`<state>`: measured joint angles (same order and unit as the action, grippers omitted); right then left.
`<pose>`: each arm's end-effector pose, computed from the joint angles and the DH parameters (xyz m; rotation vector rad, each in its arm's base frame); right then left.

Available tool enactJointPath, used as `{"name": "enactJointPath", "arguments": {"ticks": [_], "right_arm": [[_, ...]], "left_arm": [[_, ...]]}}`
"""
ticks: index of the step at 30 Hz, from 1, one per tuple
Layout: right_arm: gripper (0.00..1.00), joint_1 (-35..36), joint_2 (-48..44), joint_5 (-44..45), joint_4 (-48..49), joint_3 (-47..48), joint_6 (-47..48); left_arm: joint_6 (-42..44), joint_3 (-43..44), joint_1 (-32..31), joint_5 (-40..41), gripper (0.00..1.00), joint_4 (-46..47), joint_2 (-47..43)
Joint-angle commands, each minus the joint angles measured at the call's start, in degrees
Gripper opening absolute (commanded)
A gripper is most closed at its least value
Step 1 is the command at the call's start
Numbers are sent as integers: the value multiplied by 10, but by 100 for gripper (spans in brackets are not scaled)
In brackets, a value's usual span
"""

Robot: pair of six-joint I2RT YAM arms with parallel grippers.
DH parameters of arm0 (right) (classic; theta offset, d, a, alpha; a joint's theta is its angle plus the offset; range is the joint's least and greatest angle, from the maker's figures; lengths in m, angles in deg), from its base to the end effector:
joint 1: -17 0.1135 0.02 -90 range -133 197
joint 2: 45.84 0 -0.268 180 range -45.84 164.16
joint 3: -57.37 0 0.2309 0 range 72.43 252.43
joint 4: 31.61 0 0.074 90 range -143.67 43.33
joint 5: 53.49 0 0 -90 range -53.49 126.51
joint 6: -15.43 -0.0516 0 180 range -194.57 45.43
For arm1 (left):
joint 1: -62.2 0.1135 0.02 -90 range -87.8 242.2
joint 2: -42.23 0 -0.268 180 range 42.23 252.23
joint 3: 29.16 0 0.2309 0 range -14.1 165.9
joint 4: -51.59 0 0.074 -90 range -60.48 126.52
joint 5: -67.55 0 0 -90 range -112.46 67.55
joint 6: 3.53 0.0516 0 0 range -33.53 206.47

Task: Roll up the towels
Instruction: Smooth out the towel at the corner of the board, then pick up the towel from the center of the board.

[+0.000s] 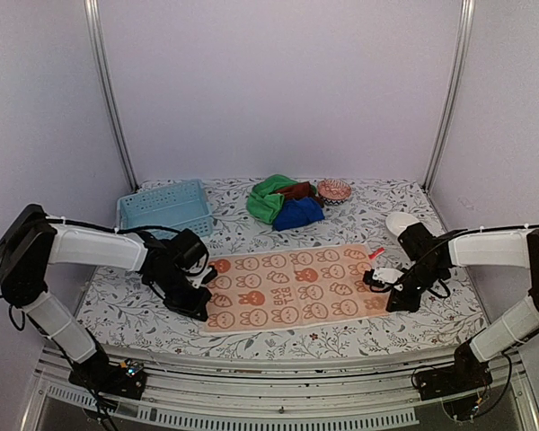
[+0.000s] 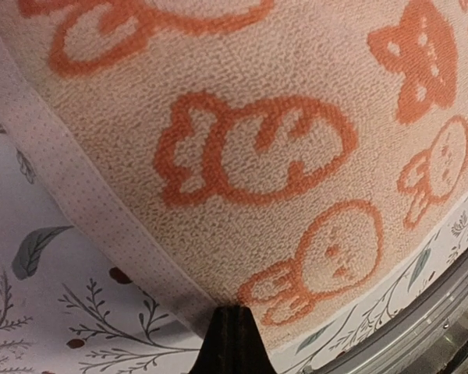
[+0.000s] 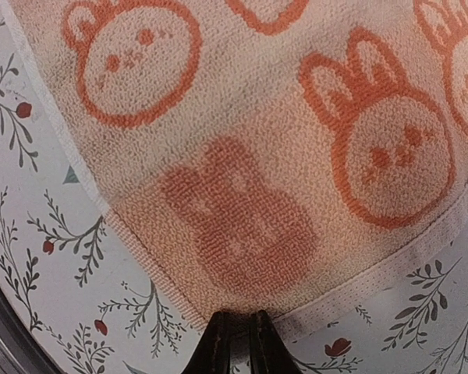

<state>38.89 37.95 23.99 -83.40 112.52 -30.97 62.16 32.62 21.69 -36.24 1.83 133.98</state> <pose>0.1947 0.0903 0.1466 -1.6047 2.4456 0.2690 0.1823 -0.1720 0.1439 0.4679 3.0494 -0.4635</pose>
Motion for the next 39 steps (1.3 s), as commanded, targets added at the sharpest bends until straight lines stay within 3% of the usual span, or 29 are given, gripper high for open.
{"name": "enactJointPath", "arguments": {"ticks": [1,9,17,23,28,34,39], "right_arm": [[10,25,-20,41,-34,-53,32],[9,53,-104,31,-136,-44,77],[10,57,-93,-2,-147,-23,72],[13,41,-104,-64,-164,64,44],[18,-6,-37,-87,-123,164,-37],[18,-49,90,-68,-82,283,-123],[18,-51,194,-46,-82,366,-157]], "left_arm": [[-18,-41,-14,-1,0,-30,11],[-47,-44,-32,19,0,-99,-13],[-42,-7,-48,3,0,-135,-39],[-12,89,-18,59,29,-178,-78],[11,105,56,95,38,-121,-87],[9,83,120,86,42,21,-81],[10,75,149,62,42,80,-44]]}}
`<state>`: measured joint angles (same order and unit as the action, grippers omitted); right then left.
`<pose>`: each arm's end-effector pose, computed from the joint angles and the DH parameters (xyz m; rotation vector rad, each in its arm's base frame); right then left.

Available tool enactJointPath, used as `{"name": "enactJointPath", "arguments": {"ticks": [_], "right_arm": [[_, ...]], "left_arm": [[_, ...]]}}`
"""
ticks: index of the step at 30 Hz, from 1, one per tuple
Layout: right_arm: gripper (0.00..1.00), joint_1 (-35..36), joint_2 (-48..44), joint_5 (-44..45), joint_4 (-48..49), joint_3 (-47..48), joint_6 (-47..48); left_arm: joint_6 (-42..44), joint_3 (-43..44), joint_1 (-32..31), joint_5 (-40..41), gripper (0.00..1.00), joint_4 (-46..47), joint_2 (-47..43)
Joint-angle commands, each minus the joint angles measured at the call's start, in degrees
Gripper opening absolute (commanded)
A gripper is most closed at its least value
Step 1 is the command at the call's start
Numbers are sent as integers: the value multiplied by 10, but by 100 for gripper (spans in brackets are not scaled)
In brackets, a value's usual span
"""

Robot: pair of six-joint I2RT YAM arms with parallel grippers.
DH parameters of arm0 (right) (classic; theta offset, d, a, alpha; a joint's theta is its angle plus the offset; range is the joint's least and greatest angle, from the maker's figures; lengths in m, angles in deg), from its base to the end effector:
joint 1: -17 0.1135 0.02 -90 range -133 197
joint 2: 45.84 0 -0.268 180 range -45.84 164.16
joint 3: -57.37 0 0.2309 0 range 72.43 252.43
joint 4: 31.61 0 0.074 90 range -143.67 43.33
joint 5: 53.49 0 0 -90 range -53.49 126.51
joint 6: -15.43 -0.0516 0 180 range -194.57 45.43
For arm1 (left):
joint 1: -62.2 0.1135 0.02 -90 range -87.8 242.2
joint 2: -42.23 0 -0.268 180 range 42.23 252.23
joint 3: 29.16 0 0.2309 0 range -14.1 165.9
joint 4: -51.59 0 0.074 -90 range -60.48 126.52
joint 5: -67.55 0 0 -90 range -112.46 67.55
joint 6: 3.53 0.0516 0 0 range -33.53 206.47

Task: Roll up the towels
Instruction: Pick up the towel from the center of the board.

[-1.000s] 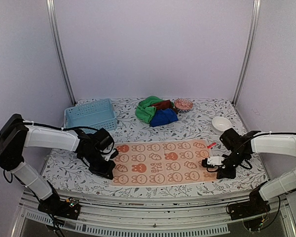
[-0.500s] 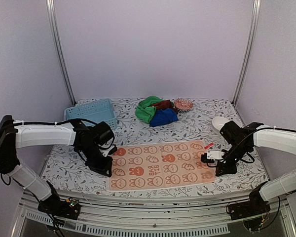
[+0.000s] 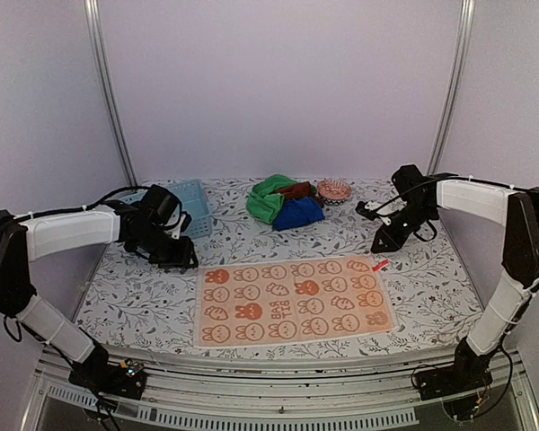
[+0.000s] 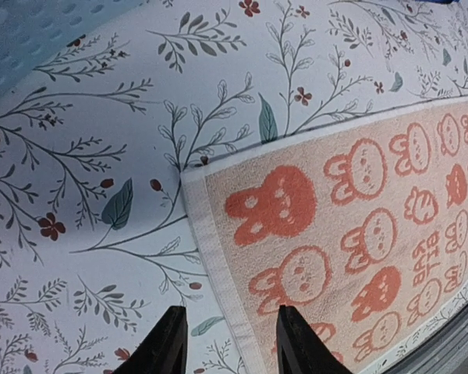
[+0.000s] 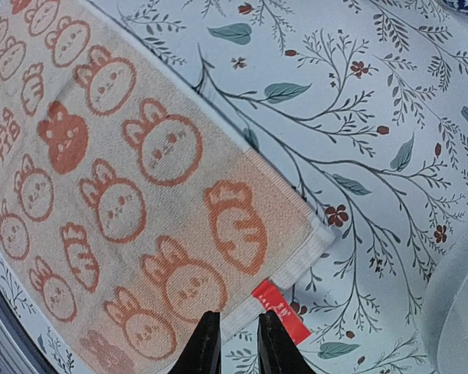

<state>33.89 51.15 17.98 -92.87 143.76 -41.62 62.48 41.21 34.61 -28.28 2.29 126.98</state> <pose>0.2994 0.1080 0.2202 -1.2280 2.4724 0.3842 0.2410 -0.1319 0.2107 0.1188 2.7409 -0.4048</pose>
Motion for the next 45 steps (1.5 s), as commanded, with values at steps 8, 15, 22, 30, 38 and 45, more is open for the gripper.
{"name": "enactJointPath", "arguments": {"ticks": [8,15,22,30,38,45], "right_arm": [[18,-17,166,57,-3,131,-79],[29,-19,215,64,-13,153,-89],[31,-20,236,77,-15,158,-89],[25,-20,252,56,-19,164,-86],[8,-20,232,44,-23,156,-73],[3,-20,204,47,-5,147,-75]], "left_arm": [[13,-25,27,-24,42,99,40],[19,-46,42,-28,45,112,47],[23,-42,47,-32,46,117,57],[25,-42,50,-34,45,125,65],[28,-51,51,-44,46,148,72],[32,-46,51,-54,46,158,95]]}}
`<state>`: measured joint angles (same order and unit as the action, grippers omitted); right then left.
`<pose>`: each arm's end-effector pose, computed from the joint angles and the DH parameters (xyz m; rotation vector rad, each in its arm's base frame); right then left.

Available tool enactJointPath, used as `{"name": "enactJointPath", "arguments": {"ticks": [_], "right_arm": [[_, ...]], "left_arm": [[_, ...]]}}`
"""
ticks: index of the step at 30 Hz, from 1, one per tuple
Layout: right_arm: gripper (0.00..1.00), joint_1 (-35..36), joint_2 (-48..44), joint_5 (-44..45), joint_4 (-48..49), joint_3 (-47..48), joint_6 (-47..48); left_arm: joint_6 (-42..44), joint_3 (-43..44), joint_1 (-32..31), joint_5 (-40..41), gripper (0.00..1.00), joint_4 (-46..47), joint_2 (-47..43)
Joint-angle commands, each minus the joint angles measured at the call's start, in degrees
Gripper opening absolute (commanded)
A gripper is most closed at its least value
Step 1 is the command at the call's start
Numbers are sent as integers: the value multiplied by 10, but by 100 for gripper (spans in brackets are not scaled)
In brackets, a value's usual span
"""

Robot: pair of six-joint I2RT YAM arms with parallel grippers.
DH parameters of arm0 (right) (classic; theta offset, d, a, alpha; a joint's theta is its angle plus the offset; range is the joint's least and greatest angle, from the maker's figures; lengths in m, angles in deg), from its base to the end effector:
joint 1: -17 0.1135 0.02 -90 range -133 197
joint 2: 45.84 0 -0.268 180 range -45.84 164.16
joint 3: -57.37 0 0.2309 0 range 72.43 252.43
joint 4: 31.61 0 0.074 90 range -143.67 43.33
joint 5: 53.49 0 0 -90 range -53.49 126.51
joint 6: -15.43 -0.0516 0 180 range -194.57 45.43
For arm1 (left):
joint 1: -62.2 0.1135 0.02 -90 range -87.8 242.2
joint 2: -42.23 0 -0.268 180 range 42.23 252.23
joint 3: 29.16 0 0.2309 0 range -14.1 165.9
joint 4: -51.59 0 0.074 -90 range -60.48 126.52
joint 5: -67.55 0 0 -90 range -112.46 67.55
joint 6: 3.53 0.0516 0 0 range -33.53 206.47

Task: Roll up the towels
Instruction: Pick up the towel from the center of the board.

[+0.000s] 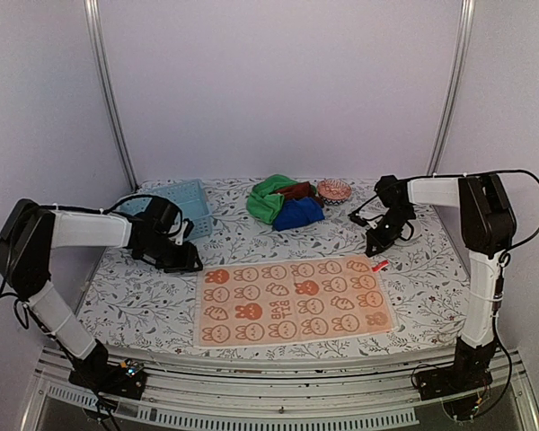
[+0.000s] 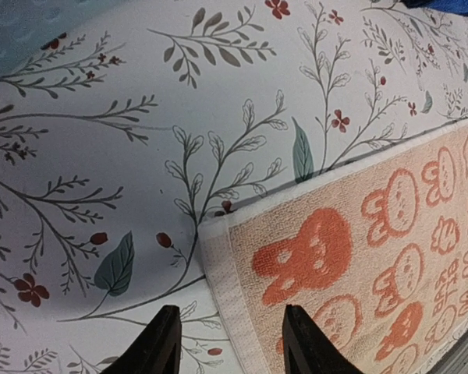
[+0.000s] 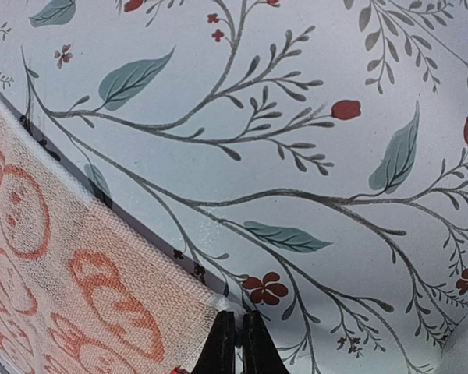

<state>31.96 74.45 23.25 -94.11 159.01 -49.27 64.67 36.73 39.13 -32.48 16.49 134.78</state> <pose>0.3767 0.1129 0.1483 -1.0403 2.7611 0.3210 0.2700 -0.1248 0.1677 0.0899 2.7110 -0.4803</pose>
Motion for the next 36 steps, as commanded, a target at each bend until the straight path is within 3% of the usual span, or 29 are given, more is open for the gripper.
{"name": "enactJointPath", "arguments": {"ticks": [1,11,21,28,31,36], "right_arm": [[3,-1,-30,-6,6,-6,2],[3,-1,-30,-14,1,-7,3],[3,-1,-33,-14,-1,-12,4],[3,-1,-31,-12,-1,-10,4],[3,-1,-29,-10,-1,-9,4],[3,-4,-36,9,9,10,12]], "left_arm": [[12,0,6,-12,46,16,23],[13,14,7,36,38,40,63],[20,40,6,24,28,67,115],[23,49,7,22,12,67,126],[29,51,7,27,1,69,127],[42,54,7,51,0,79,95]]}}
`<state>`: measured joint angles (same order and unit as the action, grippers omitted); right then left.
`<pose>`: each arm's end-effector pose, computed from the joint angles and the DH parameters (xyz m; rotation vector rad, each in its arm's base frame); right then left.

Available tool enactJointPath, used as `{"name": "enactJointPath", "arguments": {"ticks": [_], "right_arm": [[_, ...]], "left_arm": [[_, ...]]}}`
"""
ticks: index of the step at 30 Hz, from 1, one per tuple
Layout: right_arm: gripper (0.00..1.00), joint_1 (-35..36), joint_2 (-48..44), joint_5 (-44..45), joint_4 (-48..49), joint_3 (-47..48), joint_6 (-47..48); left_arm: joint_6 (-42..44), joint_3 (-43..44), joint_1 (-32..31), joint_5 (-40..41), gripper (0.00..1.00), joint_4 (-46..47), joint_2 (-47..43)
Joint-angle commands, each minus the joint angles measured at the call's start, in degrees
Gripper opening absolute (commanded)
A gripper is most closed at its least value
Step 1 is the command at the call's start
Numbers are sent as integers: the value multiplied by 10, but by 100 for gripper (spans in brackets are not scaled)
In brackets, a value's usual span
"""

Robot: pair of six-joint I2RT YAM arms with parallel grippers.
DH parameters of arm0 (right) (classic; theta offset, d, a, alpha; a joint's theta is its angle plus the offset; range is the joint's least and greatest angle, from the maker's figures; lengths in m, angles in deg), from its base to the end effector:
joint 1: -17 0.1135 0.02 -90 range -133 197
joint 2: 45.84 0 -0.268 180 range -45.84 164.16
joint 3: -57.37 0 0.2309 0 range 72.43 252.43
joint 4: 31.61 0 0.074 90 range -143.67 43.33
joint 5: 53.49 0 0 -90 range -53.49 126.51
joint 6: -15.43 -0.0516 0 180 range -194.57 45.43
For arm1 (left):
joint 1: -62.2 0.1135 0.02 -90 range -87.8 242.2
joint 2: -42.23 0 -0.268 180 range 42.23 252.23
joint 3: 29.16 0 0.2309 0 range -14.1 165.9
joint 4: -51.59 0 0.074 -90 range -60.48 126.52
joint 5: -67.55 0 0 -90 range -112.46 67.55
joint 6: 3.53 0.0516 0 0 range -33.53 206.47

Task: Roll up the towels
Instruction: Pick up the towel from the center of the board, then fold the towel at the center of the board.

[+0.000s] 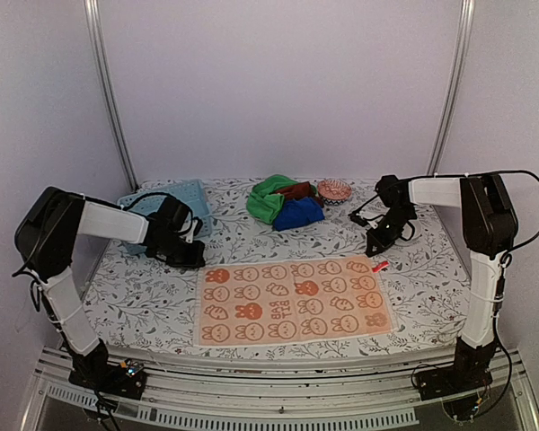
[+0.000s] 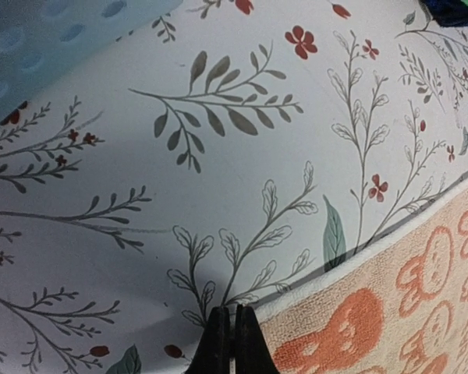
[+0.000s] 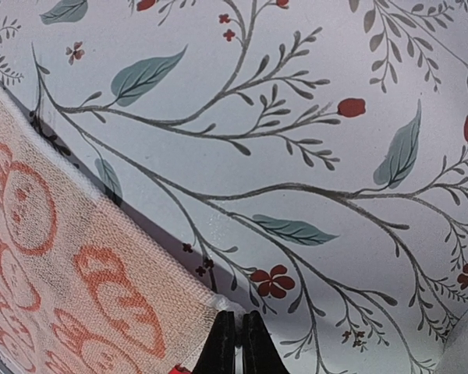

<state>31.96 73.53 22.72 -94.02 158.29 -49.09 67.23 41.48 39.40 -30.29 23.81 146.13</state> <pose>0.3738 0.1126 0.1514 -1.0439 2.7518 0.3328 0.3089 -0.1375 0.1375 0.1310 2.6843 -0.4208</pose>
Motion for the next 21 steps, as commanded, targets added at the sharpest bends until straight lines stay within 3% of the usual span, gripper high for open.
{"name": "enactJointPath", "arguments": {"ticks": [1,8,21], "right_arm": [[2,-6,-27,16,9,26,13],[2,-25,-58,-8,32,43,10],[2,-26,-202,-63,124,-132,31]], "left_arm": [[20,4,4,34,0,11,-34],[26,-11,6,46,0,30,-121],[26,-54,5,-49,0,-12,-206]]}}
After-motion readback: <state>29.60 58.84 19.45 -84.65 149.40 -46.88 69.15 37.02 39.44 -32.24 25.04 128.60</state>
